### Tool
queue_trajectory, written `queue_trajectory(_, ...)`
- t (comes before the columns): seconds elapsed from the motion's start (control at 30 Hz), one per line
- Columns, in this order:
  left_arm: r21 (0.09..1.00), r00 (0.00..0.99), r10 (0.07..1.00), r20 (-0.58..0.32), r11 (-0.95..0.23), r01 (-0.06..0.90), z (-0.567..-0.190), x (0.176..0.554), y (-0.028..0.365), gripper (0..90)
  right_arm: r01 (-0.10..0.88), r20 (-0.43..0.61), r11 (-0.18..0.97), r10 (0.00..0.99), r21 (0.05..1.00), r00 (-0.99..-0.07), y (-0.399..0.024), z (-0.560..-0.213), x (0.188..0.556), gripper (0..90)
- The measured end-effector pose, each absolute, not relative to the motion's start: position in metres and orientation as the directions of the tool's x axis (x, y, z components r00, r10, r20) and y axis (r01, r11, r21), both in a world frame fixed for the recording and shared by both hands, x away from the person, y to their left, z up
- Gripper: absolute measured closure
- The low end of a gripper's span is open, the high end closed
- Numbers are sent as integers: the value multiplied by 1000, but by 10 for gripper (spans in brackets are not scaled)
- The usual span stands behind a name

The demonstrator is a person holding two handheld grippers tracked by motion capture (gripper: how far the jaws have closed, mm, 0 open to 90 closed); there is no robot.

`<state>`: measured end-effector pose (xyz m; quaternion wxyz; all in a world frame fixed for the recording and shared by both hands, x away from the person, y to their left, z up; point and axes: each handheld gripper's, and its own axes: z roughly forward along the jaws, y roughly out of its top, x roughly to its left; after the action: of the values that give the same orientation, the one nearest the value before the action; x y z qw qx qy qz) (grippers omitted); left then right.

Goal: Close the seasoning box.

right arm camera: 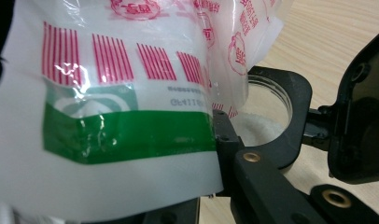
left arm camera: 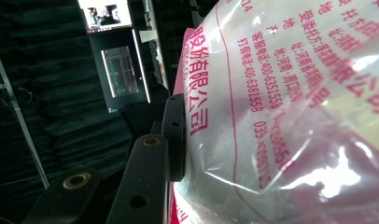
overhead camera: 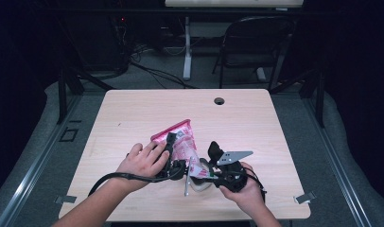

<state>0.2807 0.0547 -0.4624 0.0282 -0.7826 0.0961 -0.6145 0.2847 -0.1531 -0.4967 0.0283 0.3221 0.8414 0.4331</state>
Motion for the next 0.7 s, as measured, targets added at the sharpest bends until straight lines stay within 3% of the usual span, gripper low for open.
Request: queue_trajectory(0.7, -171, 203, -194, 960, -977, -126, -462, 280, 54, 735, 520, 224, 418, 577, 745, -785, -153, -497, 285, 900)
